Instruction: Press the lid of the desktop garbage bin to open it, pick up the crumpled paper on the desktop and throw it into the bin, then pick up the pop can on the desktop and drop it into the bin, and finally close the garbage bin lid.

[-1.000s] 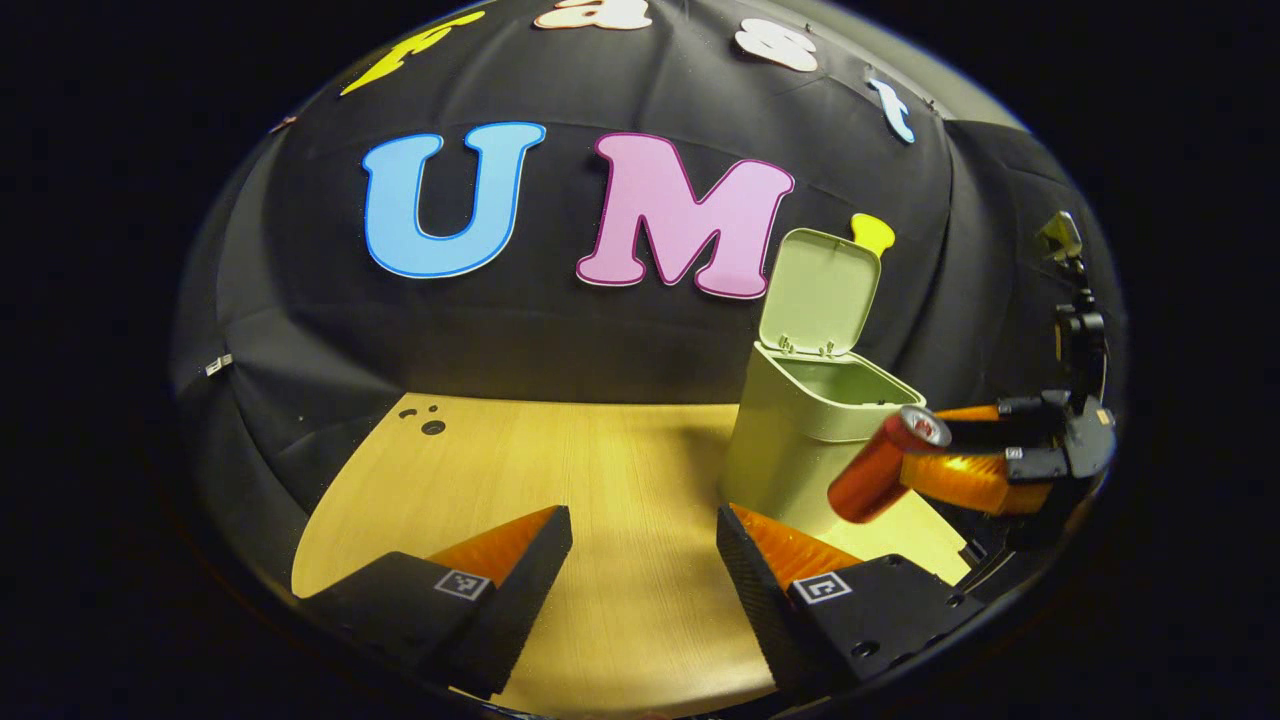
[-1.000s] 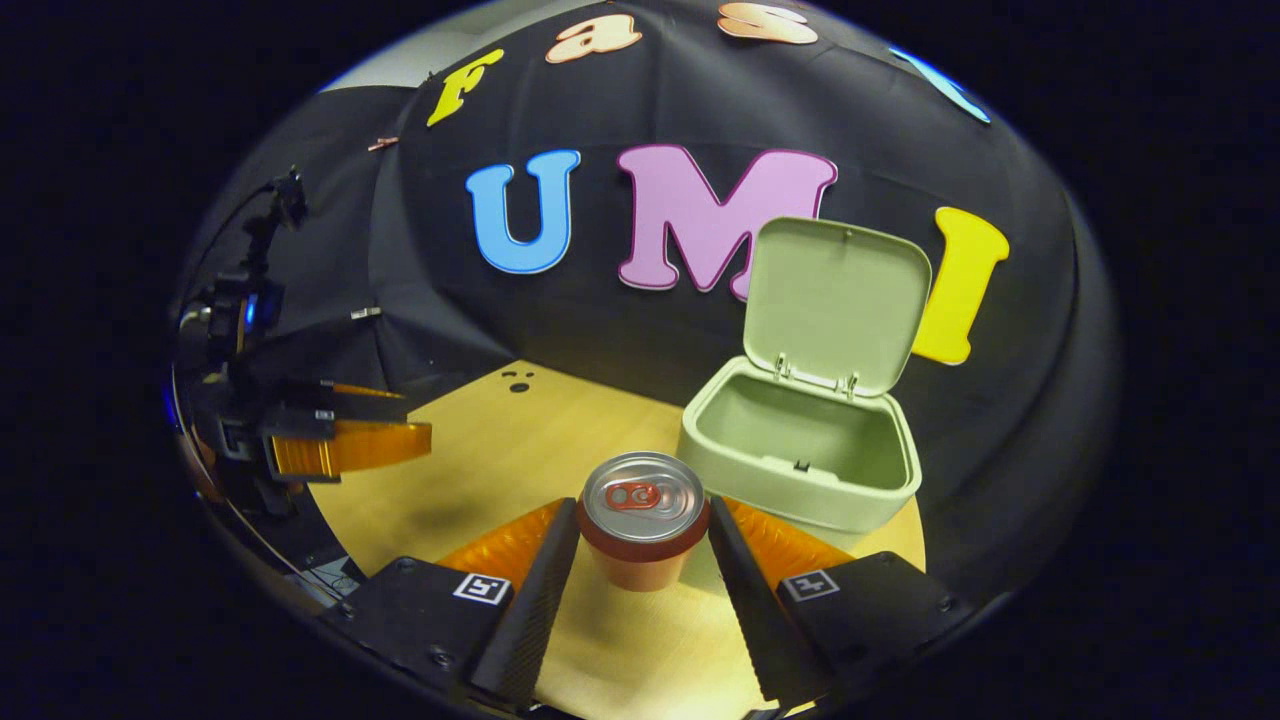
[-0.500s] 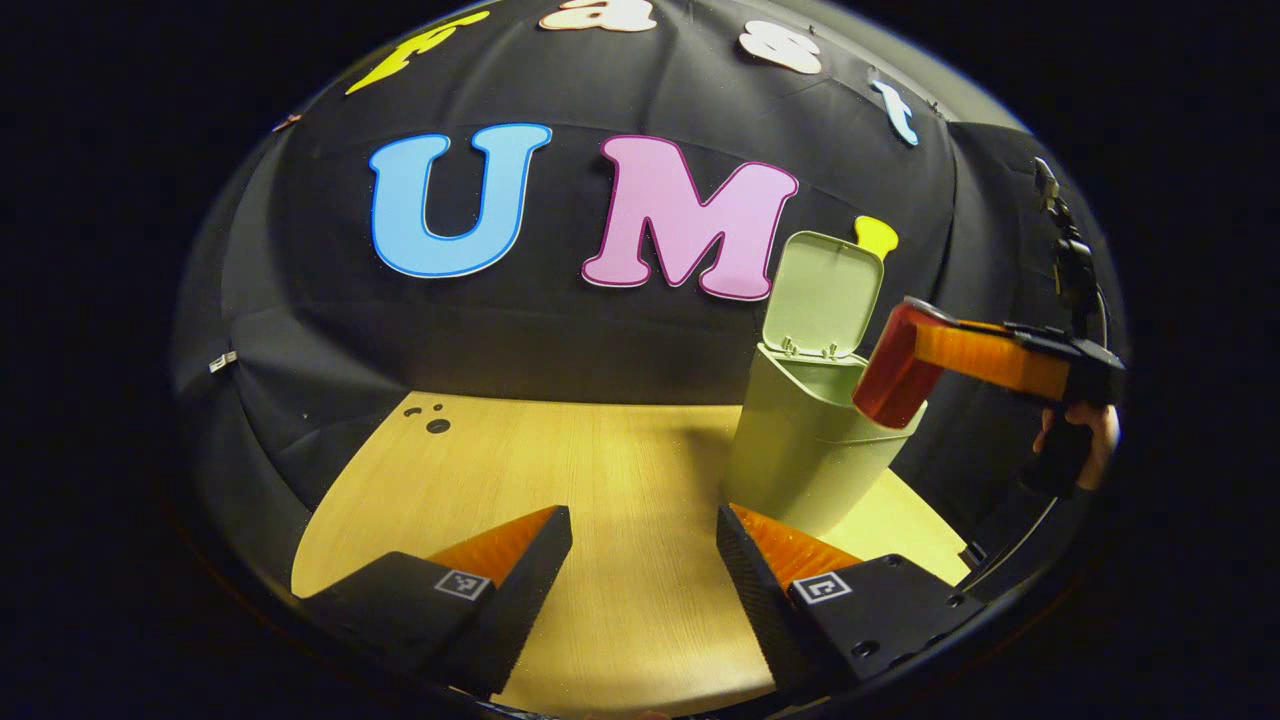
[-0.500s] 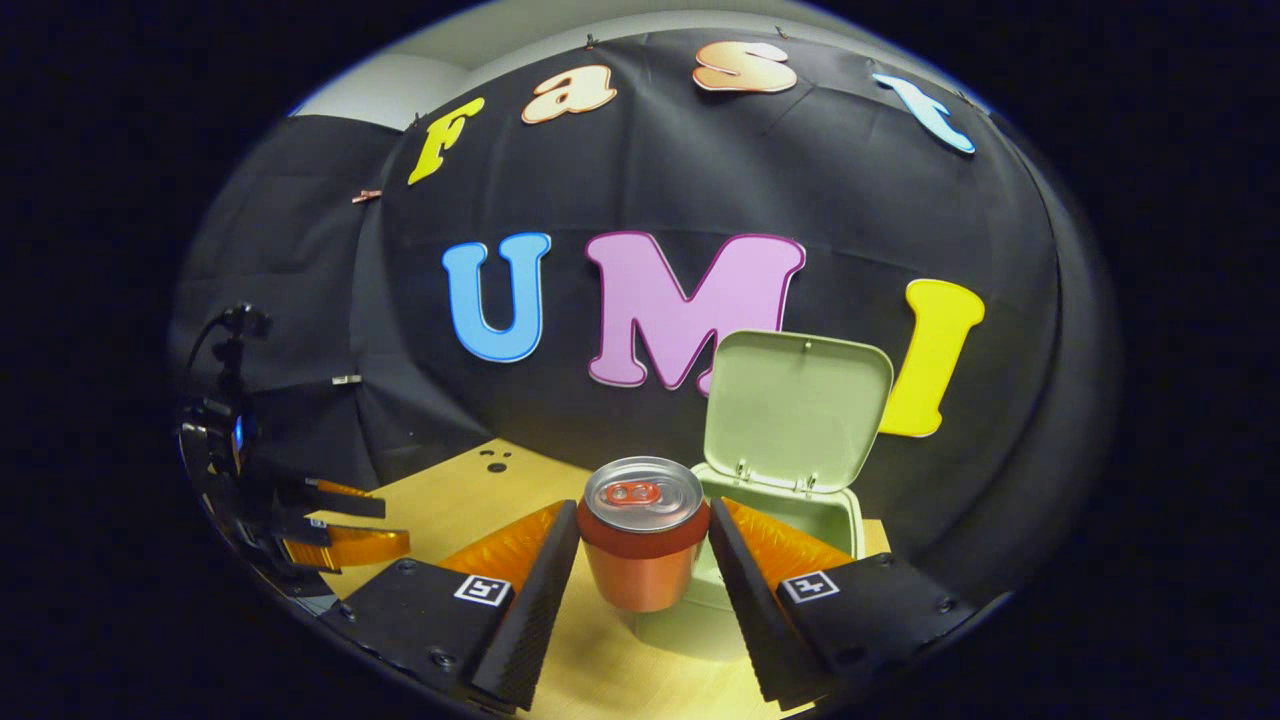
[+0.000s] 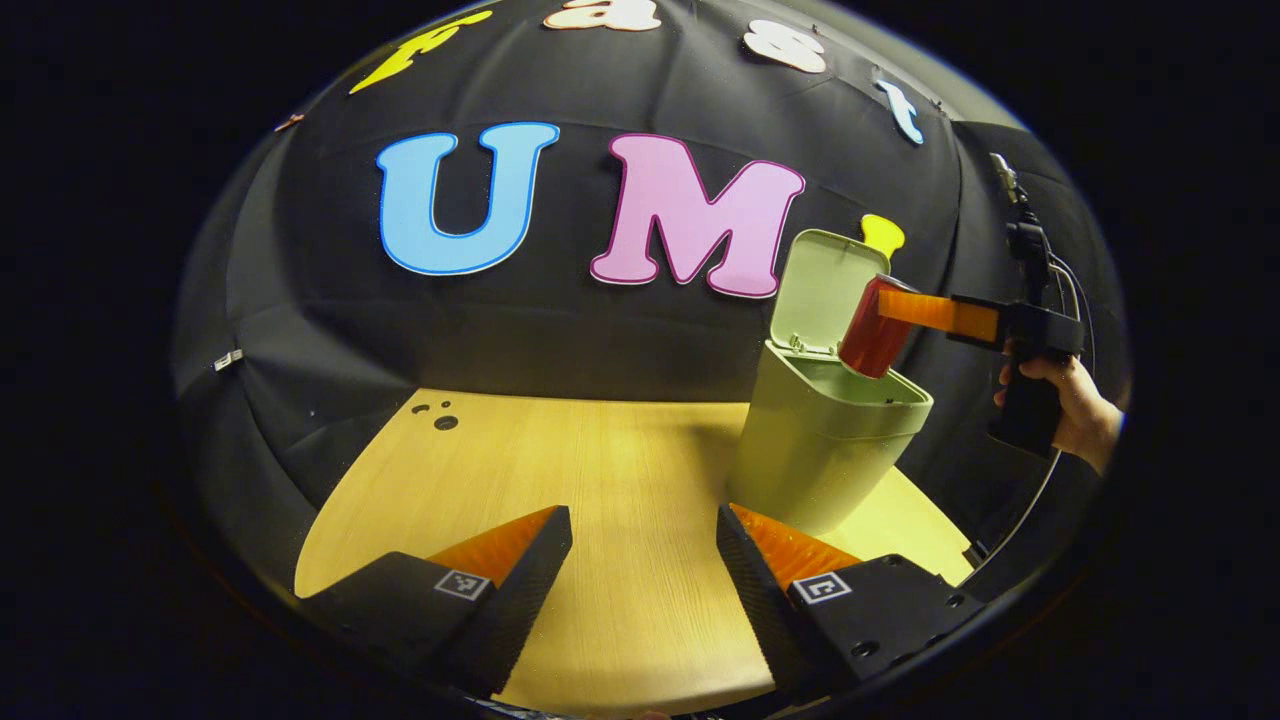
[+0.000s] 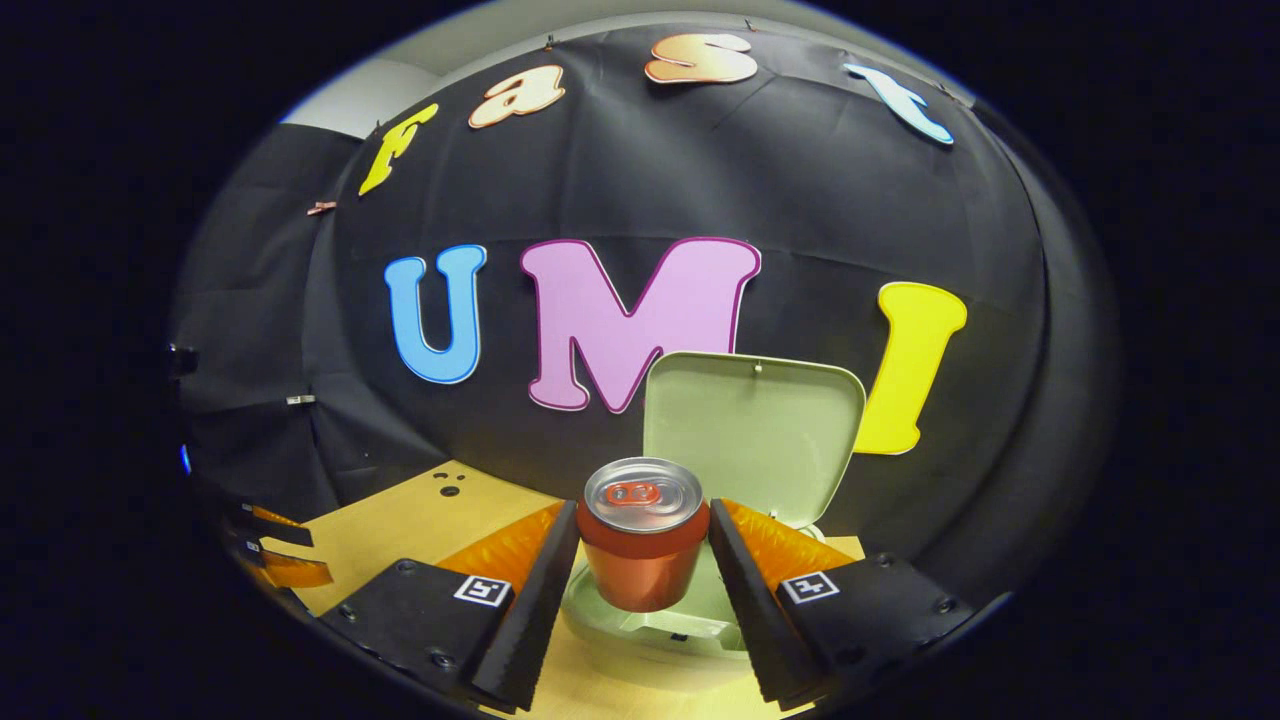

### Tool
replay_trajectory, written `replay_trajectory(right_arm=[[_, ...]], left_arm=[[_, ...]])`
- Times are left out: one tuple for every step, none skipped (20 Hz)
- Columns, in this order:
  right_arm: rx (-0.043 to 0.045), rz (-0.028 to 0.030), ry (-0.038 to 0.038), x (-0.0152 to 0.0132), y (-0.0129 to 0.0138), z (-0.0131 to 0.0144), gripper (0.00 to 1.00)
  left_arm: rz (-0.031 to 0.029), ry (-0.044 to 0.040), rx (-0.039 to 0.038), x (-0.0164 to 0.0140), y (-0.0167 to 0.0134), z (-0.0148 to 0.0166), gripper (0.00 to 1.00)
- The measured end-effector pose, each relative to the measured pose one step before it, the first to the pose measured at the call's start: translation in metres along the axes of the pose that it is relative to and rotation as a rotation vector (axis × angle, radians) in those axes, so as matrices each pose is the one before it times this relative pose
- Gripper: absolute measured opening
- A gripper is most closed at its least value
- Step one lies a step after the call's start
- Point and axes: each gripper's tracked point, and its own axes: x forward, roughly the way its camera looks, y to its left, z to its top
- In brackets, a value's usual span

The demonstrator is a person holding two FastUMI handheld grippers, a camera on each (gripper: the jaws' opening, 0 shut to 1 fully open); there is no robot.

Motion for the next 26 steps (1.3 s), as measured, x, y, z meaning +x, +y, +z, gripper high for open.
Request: replay_trajectory(right_arm=[[-0.01284, 0.00060, 0.01978, 0.00590, -0.00150, -0.00841, 0.82], [-0.00681, 0.00048, 0.01793, 0.00446, 0.00001, -0.00867, 0.83], [-0.00354, 0.00505, 0.01580, 0.00435, 0.00182, -0.00721, 0.82], [-0.00321, 0.00140, 0.01570, 0.00399, 0.00129, -0.00749, 0.82], [-0.00450, 0.00218, 0.01438, 0.00277, 0.00151, -0.00775, 0.82], [-0.00551, 0.00180, 0.01764, 0.00418, 0.00183, -0.00829, 0.83], [-0.00612, 0.00020, 0.01600, 0.00320, 0.00090, -0.00737, 0.82], [-0.00615, -0.00077, 0.01824, 0.00349, 0.00066, -0.00827, 0.82], [-0.00620, -0.00338, 0.01843, 0.00249, -0.00011, -0.00772, 0.82], [-0.00524, -0.00302, 0.01545, 0.00250, -0.00075, -0.00701, 0.83], [-0.00250, -0.00085, 0.01547, 0.00170, 0.00013, -0.00514, 0.82], [0.00133, -0.00070, 0.01218, 0.00062, -0.00021, -0.00443, 0.82], [0.00551, -0.00197, 0.00238, -0.00020, -0.00088, -0.00117, 0.82], [0.00933, -0.00031, -0.00311, 0.00118, -0.00072, 0.00128, 0.83], [0.00482, -0.00065, 0.00409, -0.00005, -0.00029, -0.00107, 0.83], [-0.00087, -0.00457, 0.00494, -0.00026, -0.00147, -0.00122, 0.83], [0.00179, -0.00253, -0.00192, 0.00003, -0.00092, 0.00040, 0.83], [-0.00072, -0.00201, 0.00163, -0.00047, -0.00044, -0.00020, 0.83], [-0.00344, -0.00257, -0.00035, -0.00092, -0.00033, -0.00010, 0.83], [-0.00239, -0.00056, -0.00126, -0.00068, 0.00012, 0.00103, 0.83], [-0.00311, -0.00282, -0.00012, 0.00010, -0.00018, -0.00070, 0.82], [-0.00176, -0.00137, -0.00060, -0.00093, -0.00008, 0.00039, 0.82], [-0.00020, -0.00106, 0.00014, -0.00014, 0.00046, -0.00014, 0.82], [-0.00044, -0.00179, -0.00049, -0.00043, 0.00000, 0.00040, 0.82], [-0.00047, -0.00369, -0.00184, -0.00122, -0.00111, 0.00102, 0.82], [0.00242, -0.00130, -0.00400, -0.00133, -0.00015, 0.00153, 0.82]], left_arm=[[0.00320, 0.00225, -0.00175, 0.00049, 0.00068, -0.00040, 0.94], [0.00317, 0.00178, -0.00092, -0.00049, 0.00176, -0.00113, 0.94], [0.00417, 0.00273, -0.00080, -0.00102, 0.00199, -0.00036, 0.94], [0.00404, 0.00308, -0.00177, 0.00083, 0.00070, -0.00186, 0.94], [0.00258, 0.00345, -0.00321, 0.00067, 0.00111, -0.00040, 0.94], [0.00106, 0.00209, -0.00382, 0.00073, 0.00051, -0.00076, 0.94], [0.00106, 0.00198, -0.00306, -0.00011, 0.00075, -0.00049, 0.94], [0.00006, 0.00201, -0.00129, 0.00068, 0.00059, -0.00025, 0.94], [-0.00065, 0.00033, 0.00049, 0.00157, 0.00019, 0.00014, 0.94], [0.00069, 0.00055, 0.00207, 0.00006, 0.00033, 0.00019, 0.94], [0.00015, 0.00008, 0.00212, -0.00021, 0.00119, 0.00066, 0.94], [-0.00016, 0.00023, 0.00118, 0.00138, -0.00033, -0.00019, 0.94], [-0.00170, 0.00021, -0.00037, 0.00042, -0.00008, 0.00030, 0.94], [-0.00262, 0.00012, -0.00011, 0.00124, -0.00117, 0.00027, 0.94], [-0.00126, 0.00144, 0.00055, 0.00104, 0.00009, 0.00052, 0.94], [-0.00247, 0.00099, 0.00073, 0.00054, 0.00016, -0.00139, 0.94], [-0.00296, 0.00091, 0.00066, 0.00048, -0.00097, 0.00049, 0.94], [-0.00180, 0.00076, 0.00131, 0.00068, -0.00023, 0.00006, 0.94], [-0.00133, 0.00008, 0.00105, 0.00147, -0.00068, 0.00103, 0.94], [-0.00246, 0.00081, 0.00007, -0.00051, 0.00066, -0.00124, 0.94], [-0.00287, 0.00197, -0.00110, 0.00011, 0.00027, -0.00008, 0.94], [-0.00334, 0.00261, -0.00303, 0.00089, -0.00047, -0.00071, 0.94], [-0.00578, 0.00156, -0.00495, 0.00027, -0.00110, 0.00000, 0.94], [-0.00389, 0.00018, -0.00506, 0.00002, -0.00061, 0.00029, 0.94], [-0.00277, -0.00111, -0.00240, 0.00051, -0.00109, 0.00043, 0.94], [-0.00083, -0.00032, 0.00094, -0.00004, 0.00020, -0.00048, 0.94]])
